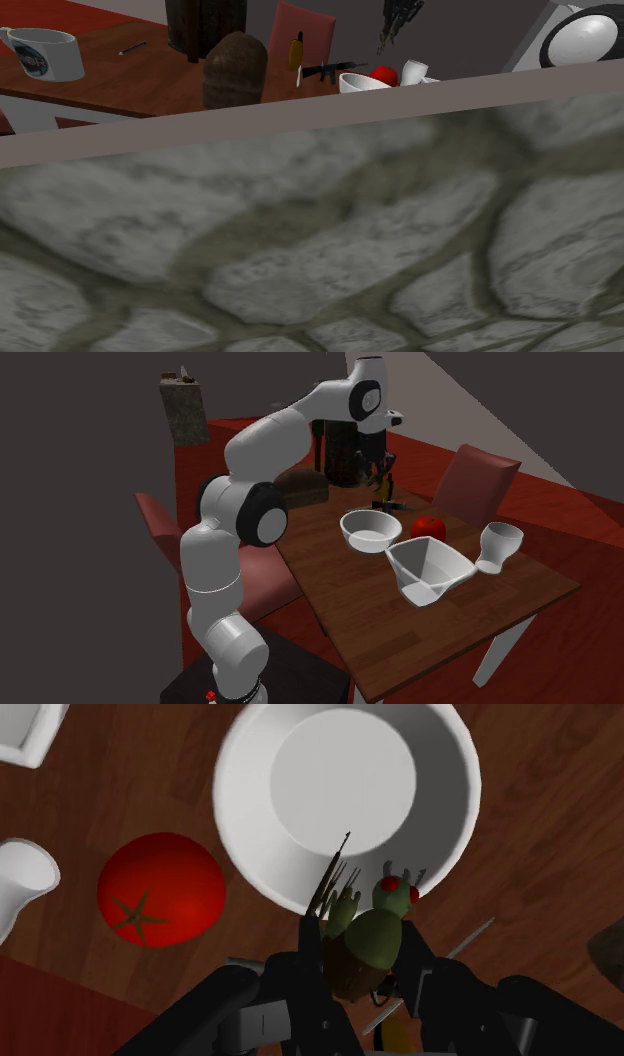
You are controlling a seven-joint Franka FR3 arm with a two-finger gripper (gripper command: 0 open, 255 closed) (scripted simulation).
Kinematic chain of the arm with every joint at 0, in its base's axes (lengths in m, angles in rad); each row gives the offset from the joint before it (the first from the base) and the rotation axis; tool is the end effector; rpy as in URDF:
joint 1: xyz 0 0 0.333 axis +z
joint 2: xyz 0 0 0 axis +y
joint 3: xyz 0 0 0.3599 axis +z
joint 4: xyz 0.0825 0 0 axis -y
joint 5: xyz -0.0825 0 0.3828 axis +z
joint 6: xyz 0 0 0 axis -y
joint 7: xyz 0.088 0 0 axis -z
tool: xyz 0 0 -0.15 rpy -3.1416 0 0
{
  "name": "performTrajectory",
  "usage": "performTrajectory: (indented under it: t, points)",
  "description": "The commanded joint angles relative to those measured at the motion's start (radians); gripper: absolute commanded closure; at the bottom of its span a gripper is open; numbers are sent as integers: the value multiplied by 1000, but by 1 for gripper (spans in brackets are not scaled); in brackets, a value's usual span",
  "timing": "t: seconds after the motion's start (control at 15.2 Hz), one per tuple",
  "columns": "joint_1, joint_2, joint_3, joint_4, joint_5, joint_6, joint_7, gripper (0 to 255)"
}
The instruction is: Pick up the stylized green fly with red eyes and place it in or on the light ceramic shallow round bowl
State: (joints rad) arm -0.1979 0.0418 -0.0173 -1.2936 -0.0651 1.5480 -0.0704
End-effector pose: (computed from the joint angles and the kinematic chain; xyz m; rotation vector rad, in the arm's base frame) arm 0.5529 -0.1307 0.7309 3.0225 -0.2319 0.3060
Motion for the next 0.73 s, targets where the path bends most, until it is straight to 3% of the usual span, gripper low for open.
performTrajectory:
  t: [0.0, 0.66]
  points:
    - [-5, 0, -4, -22, 2, 23, -9, 255]
    - [-5, -67, -5, -247, 0, 181, 0, 255]
